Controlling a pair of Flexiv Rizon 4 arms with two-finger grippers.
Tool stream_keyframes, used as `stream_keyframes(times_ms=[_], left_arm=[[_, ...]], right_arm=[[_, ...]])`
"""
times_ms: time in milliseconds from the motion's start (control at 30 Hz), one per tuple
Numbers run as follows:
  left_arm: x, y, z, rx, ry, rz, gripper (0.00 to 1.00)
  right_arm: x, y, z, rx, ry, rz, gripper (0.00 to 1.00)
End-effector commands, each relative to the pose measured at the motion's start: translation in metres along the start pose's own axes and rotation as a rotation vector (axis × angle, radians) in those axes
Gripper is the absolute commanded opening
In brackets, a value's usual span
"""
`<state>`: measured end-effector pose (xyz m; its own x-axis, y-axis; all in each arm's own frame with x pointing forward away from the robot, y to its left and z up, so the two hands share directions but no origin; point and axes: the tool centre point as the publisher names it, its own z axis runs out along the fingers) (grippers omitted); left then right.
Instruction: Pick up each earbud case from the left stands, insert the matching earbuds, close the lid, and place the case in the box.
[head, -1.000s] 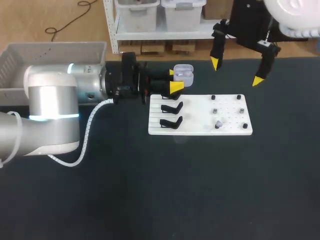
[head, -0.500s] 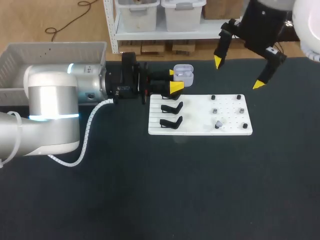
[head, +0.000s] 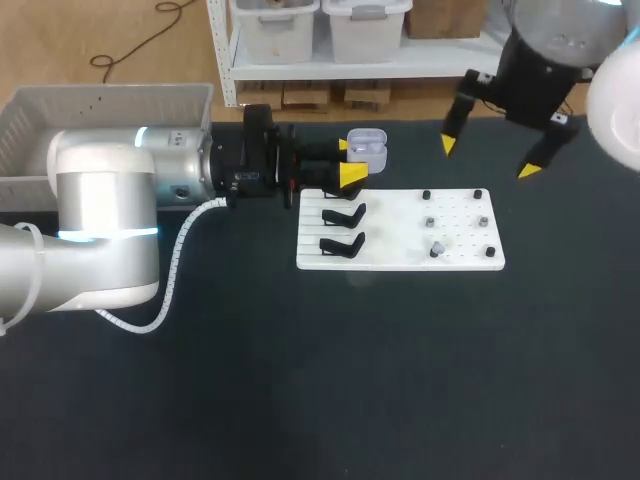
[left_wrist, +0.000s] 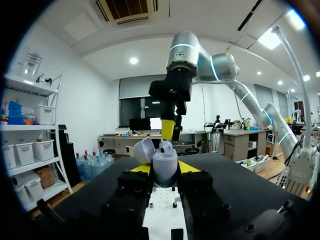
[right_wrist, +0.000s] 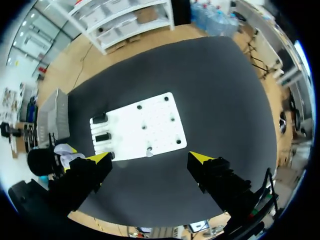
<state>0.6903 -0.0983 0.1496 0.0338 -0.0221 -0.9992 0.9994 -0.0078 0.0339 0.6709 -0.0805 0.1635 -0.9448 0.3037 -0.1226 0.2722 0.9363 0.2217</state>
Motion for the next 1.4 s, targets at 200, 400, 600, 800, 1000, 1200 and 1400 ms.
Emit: stream_keyframes(times_ms=[200, 400, 600, 800, 1000, 1200, 1400], left_arm=[[0.001, -0.001, 0.0, -0.006, -0.001, 0.003, 0.0], [0.001, -0.001, 0.0, -0.006, -0.001, 0.003, 0.0], [0.001, -0.001, 0.0, -0.006, -0.001, 0.003, 0.0], [0.001, -0.001, 0.0, -0.006, -0.001, 0.003, 0.0], [0.001, -0.001, 0.0, -0.006, -0.001, 0.003, 0.0], [0.001, -0.001, 0.0, -0.006, -0.001, 0.003, 0.0], [0.001, -0.001, 0.0, -0.006, -0.001, 0.003, 0.0]], right_arm=[[0.012, 0.001, 0.036, 0.064, 0.037, -0.023, 1.0], [0.019, -0.001, 0.062, 0.097, 0.018, 0.019, 1.0], [0.021, -0.002, 0.071, 0.093, 0.003, 0.041, 1.0], [0.021, 0.0, 0.079, 0.083, 0.013, 0.056, 1.0], [0.021, 0.0, 0.079, 0.083, 0.013, 0.056, 1.0], [0.021, 0.0, 0.079, 0.083, 0.013, 0.056, 1.0], [0.018, 0.0, 0.081, 0.077, 0.011, 0.047, 1.0]])
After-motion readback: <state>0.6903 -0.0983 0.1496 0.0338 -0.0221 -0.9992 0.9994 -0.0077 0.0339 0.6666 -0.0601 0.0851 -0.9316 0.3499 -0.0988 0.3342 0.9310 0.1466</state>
